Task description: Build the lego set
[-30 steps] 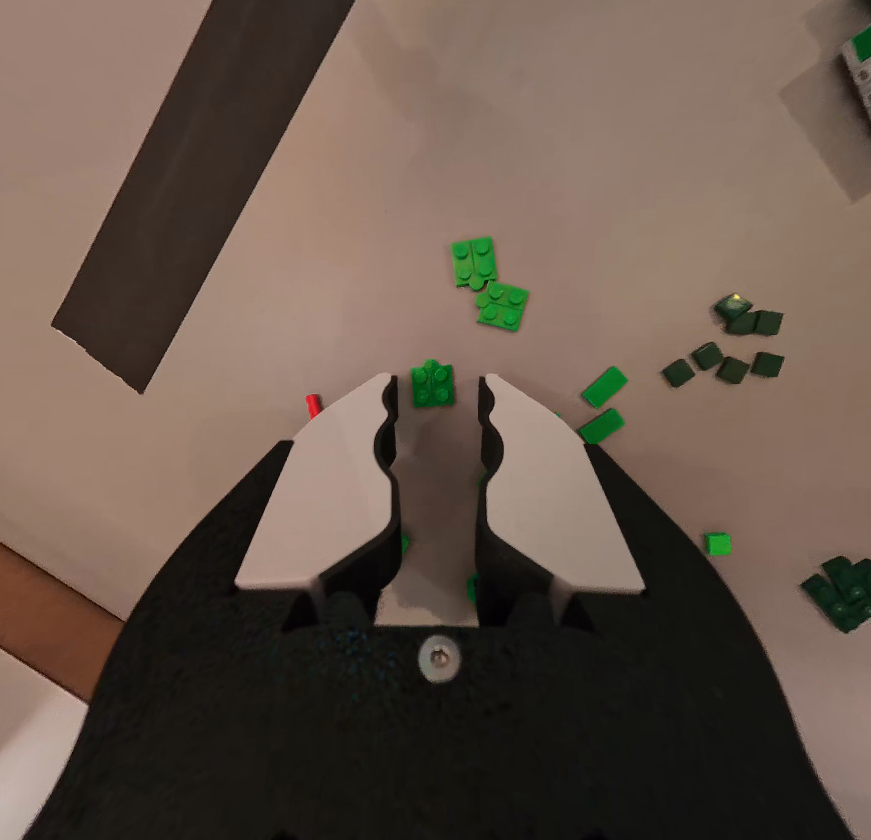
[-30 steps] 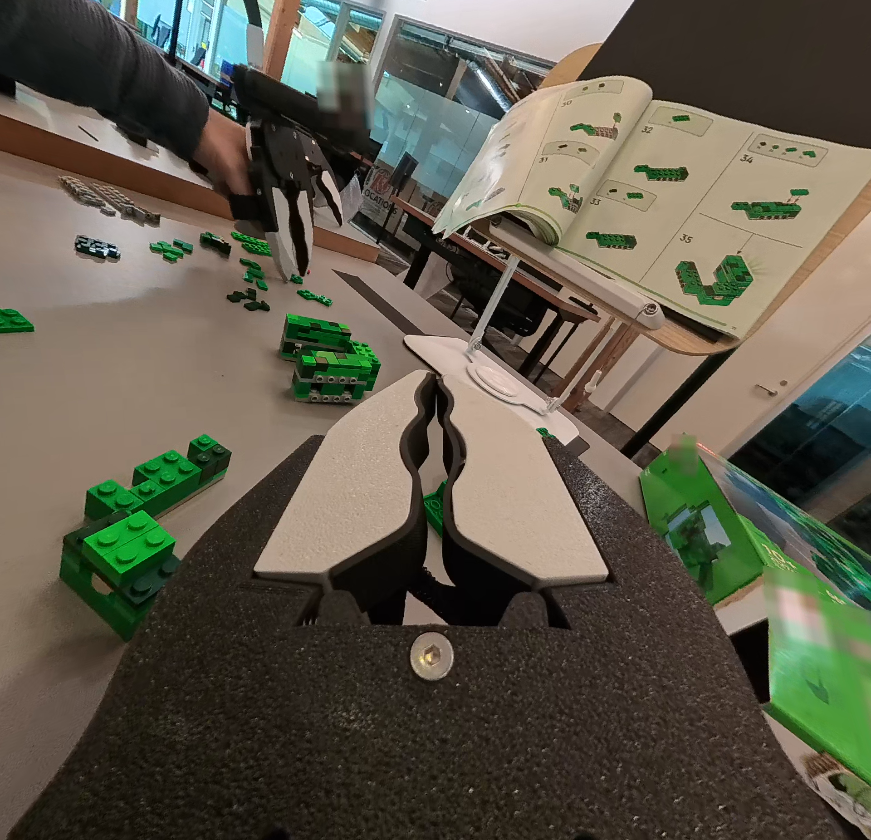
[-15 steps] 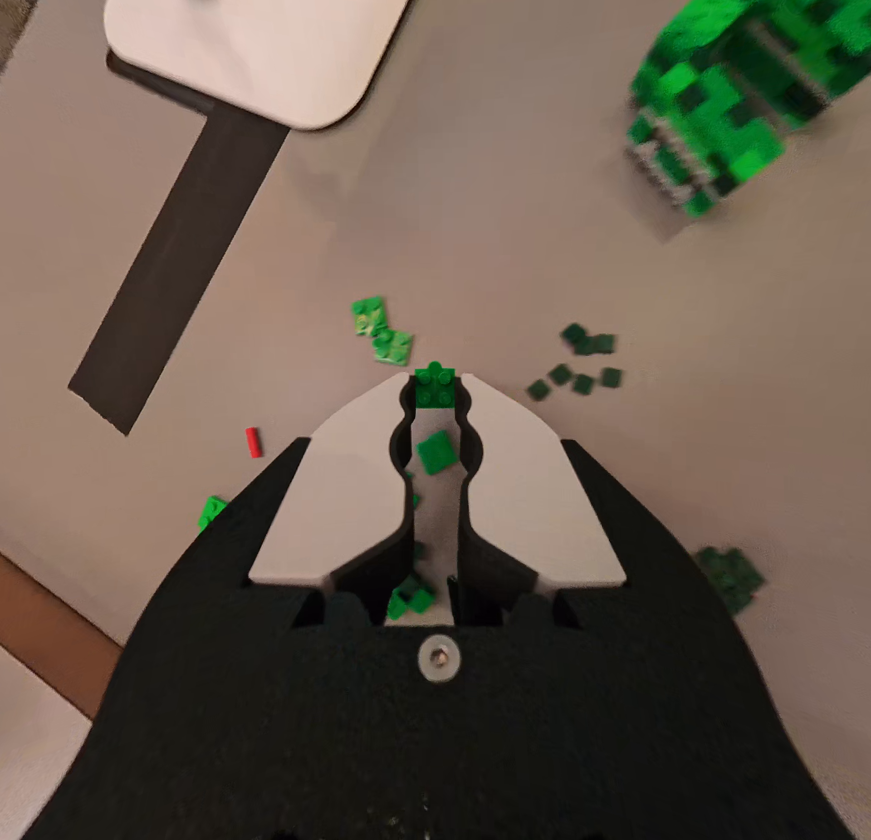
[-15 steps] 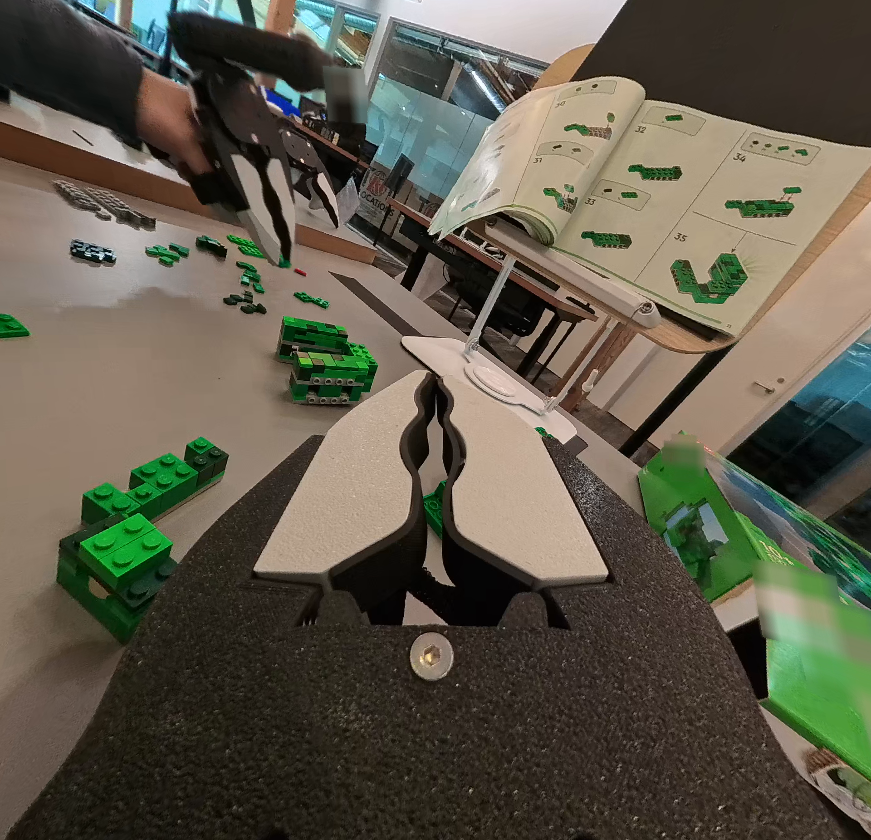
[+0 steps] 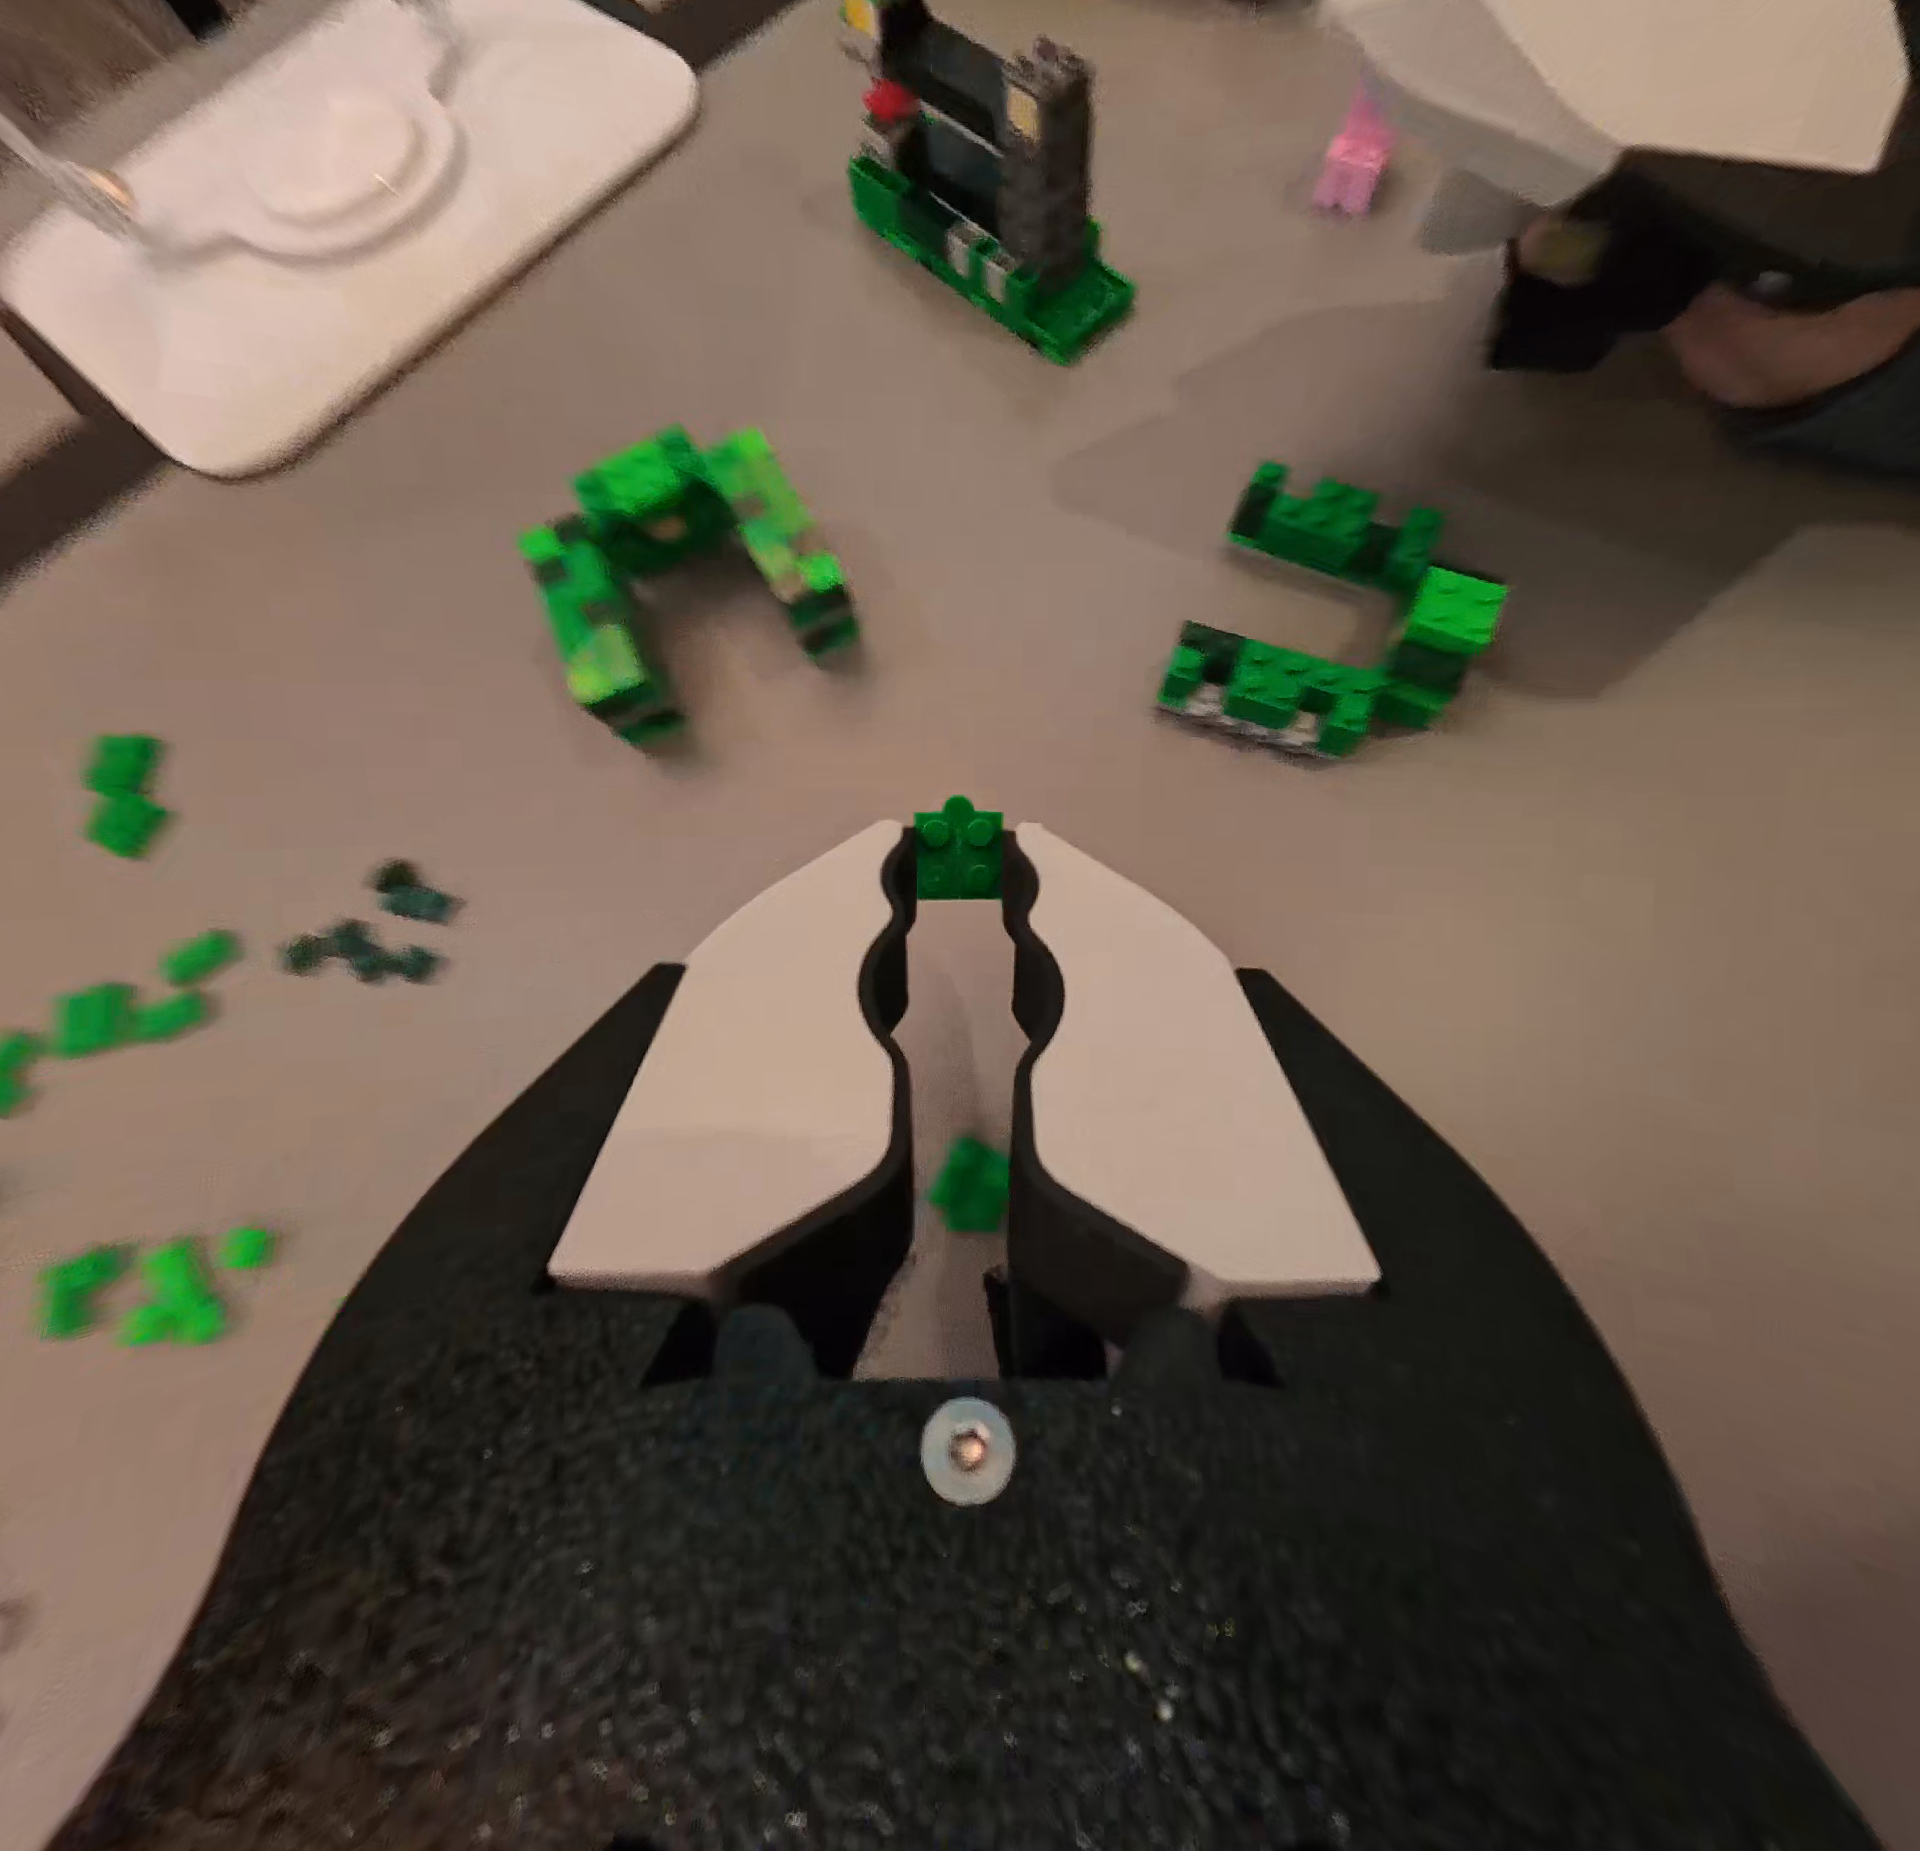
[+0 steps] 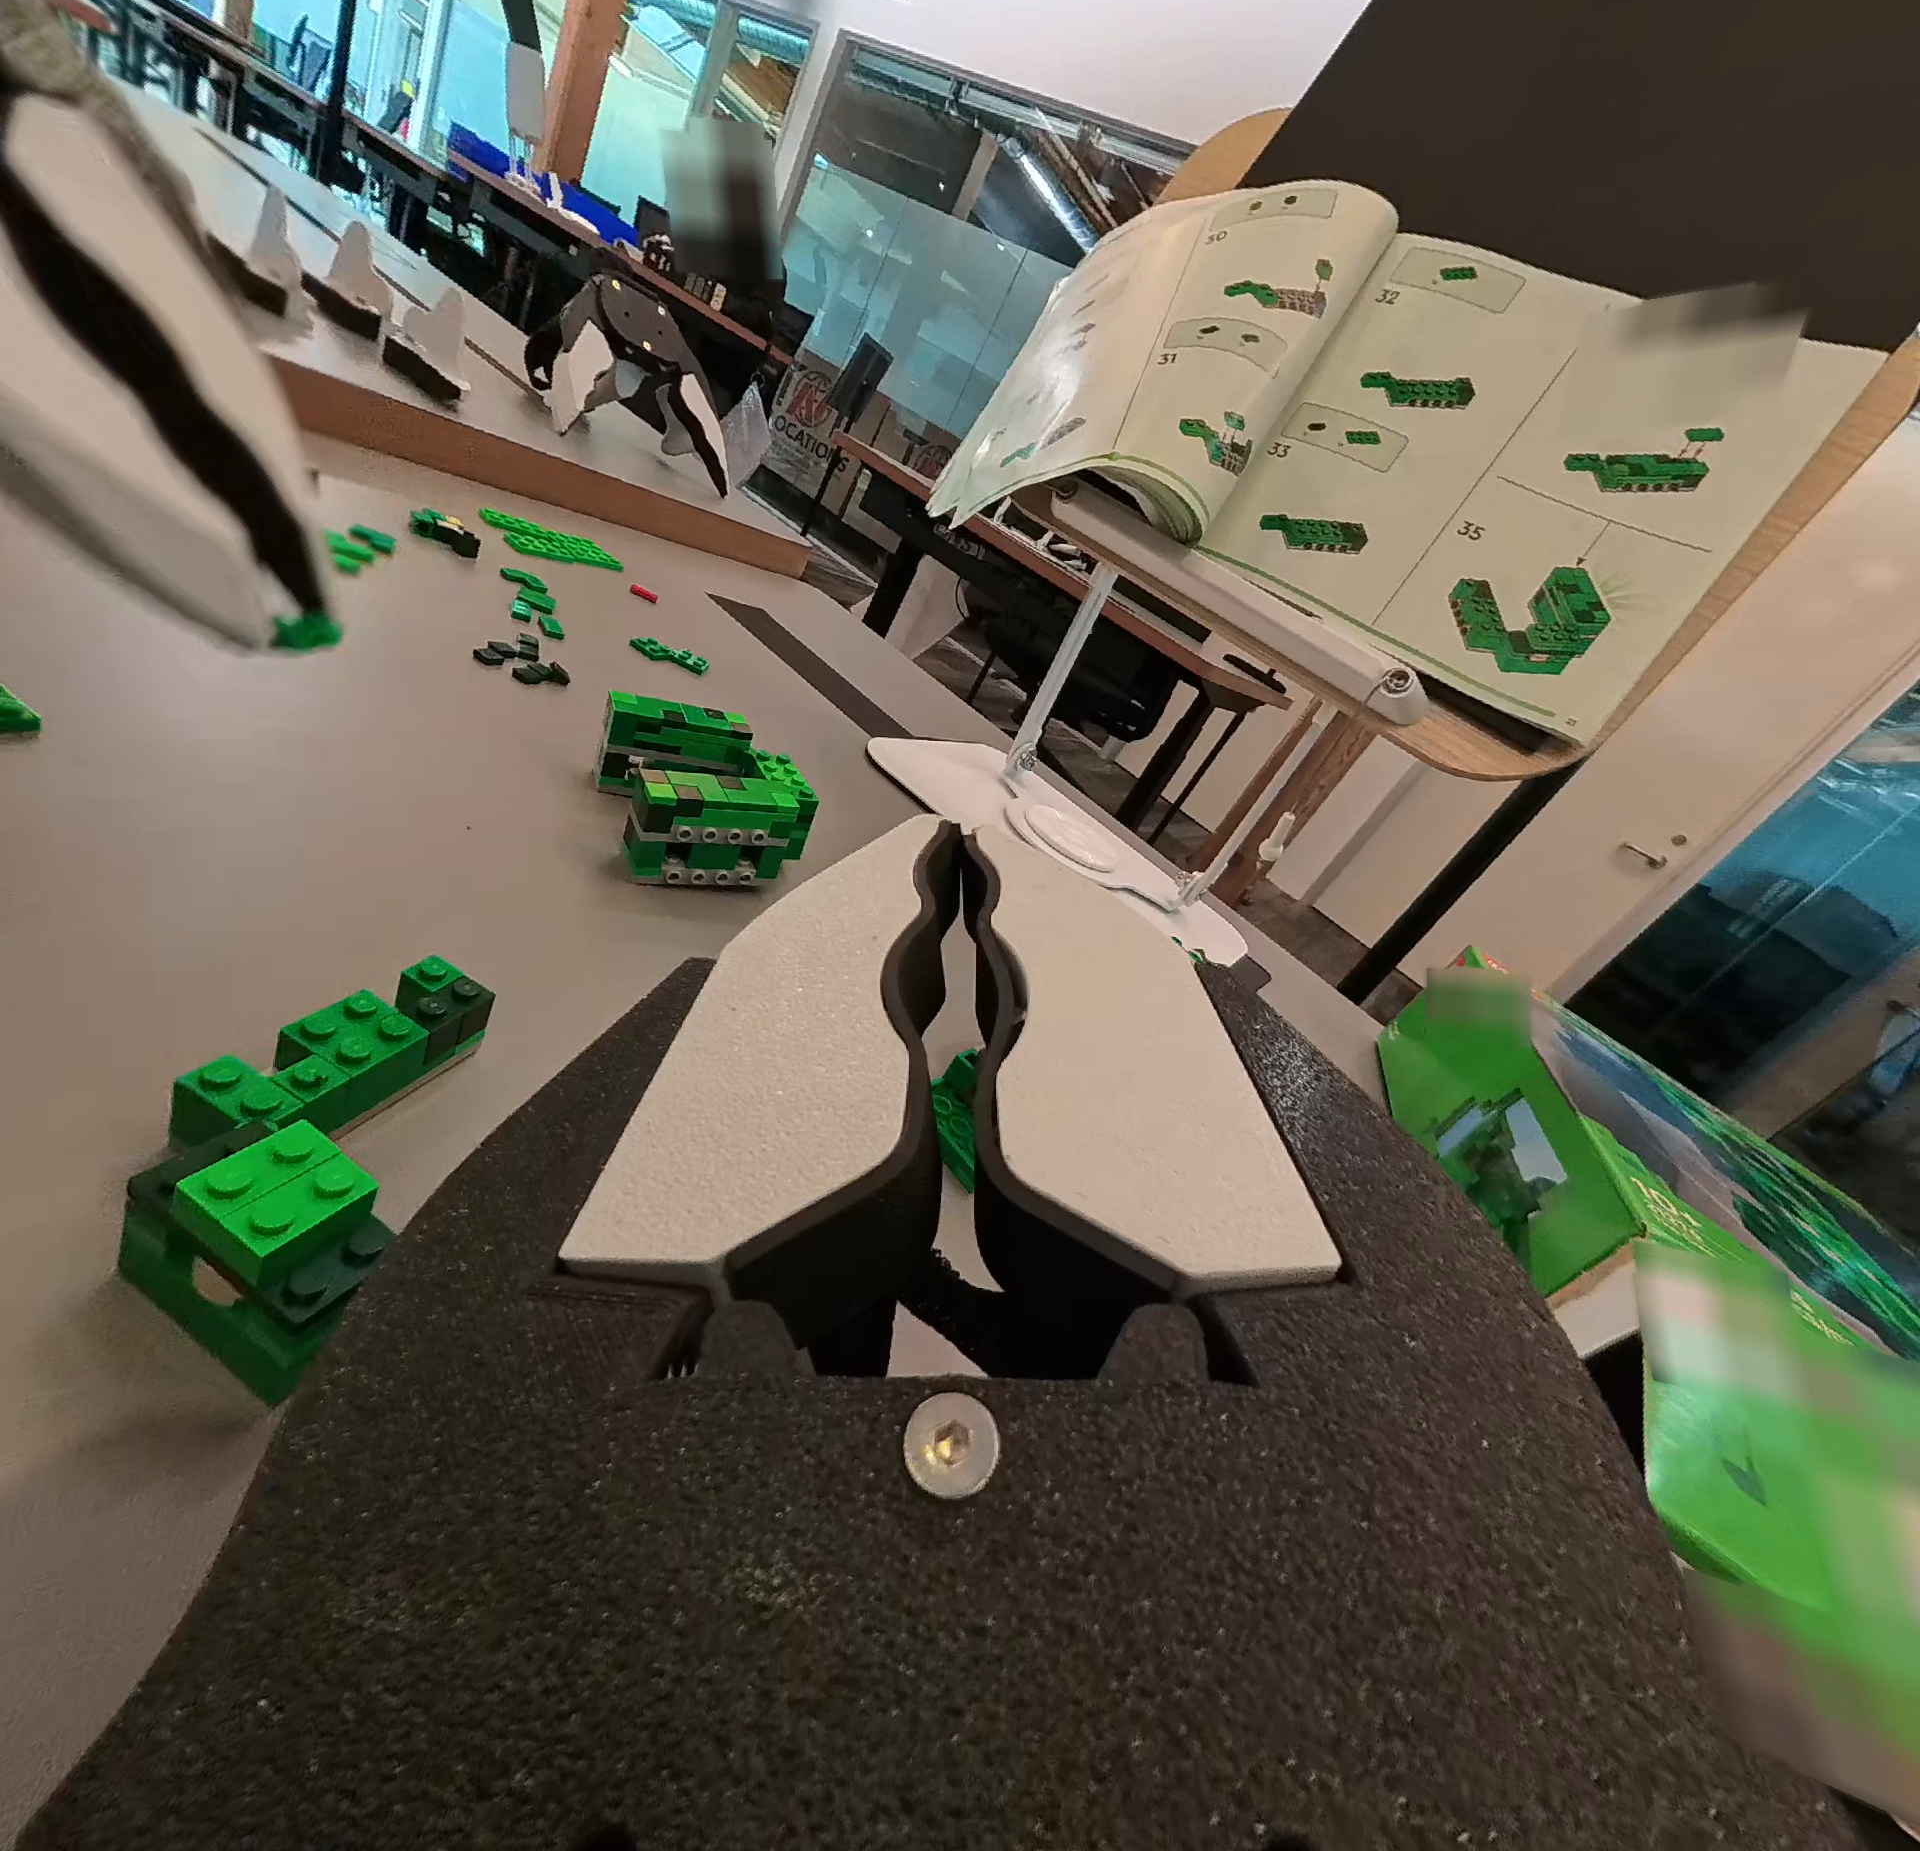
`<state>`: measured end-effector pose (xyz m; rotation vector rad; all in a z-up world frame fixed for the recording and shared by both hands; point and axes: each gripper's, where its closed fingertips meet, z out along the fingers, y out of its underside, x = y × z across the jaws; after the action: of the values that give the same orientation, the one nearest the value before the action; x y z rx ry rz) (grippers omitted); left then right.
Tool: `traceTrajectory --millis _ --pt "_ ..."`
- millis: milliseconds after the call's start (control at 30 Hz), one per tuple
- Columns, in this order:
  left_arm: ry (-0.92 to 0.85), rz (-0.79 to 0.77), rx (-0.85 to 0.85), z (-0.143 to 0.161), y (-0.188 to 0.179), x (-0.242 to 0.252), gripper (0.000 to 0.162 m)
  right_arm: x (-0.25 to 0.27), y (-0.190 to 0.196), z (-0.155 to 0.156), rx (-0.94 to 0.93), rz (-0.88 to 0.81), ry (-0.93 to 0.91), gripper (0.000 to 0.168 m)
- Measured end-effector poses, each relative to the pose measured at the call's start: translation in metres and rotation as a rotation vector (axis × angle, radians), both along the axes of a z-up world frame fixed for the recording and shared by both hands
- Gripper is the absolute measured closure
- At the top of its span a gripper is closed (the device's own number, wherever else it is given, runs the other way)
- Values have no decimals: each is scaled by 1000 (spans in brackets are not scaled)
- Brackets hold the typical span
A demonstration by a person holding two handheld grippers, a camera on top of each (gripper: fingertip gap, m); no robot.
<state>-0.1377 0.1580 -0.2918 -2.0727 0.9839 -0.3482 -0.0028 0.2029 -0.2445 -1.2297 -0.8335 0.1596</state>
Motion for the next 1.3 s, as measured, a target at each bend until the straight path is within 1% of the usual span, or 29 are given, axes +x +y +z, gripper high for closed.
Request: traceTrajectory --millis 67,167,267,433,600,700,733,767,800,833,900,967,1000,1067,1100,1200,1300 --pt "6 6 -34 -17 -16 14 147 0 1 0 -1 -4 0 168" --pt "96 39 -35 -33 -26 19 147 1 1 0 -1 -9 -2 168" --pt "138 46 -38 -36 -29 22 147 1 1 -1 0 -14 -6 168" --pt "223 19 -49 -41 -23 15 147 1 2 -2 -1 -16 -15 168" --pt "237 39 -77 -46 -20 11 147 1 3 -3 0 -26 -25 168" --pt "203 43 -86 -49 -19 13 147 0 3 -4 -1 -25 -31 168" --pt "187 44 -91 -49 -20 14 144 0 3 -4 -1 -25 -32 168" --pt "176 36 -100 -50 -21 14 120 0 3 -4 -1 -25 -33 168" --pt "157 17 -104 -48 -24 16 110 0 3 -4 0 -26 -32 168" --pt "136 4 -100 -45 -25 16 106 0 3 -4 0 -28 -32 168" --pt "75 -10 -72 -34 -27 14 105 1 4 -4 -1 -31 -30 168" --pt "-29 -56 -62 -22 -31 14 102 1 4 -4 0 -34 -31 168" --pt "-76 -92 -74 -19 -36 12 102 0 4 -4 0 -34 -33 168" --pt "-99 -136 -101 -20 -44 2 105 0 4 -4 3 -37 -37 168" --pt "-75 -158 -112 -23 -49 -6 109 0 4 -4 4 -37 -38 168" --pt "49 -212 -99 -37 -56 -28 117 -1 3 -5 6 -35 -44 168" --pt "118 -208 -85 -46 -53 -41 123 -2 3 -5 8 -38 -52 168"
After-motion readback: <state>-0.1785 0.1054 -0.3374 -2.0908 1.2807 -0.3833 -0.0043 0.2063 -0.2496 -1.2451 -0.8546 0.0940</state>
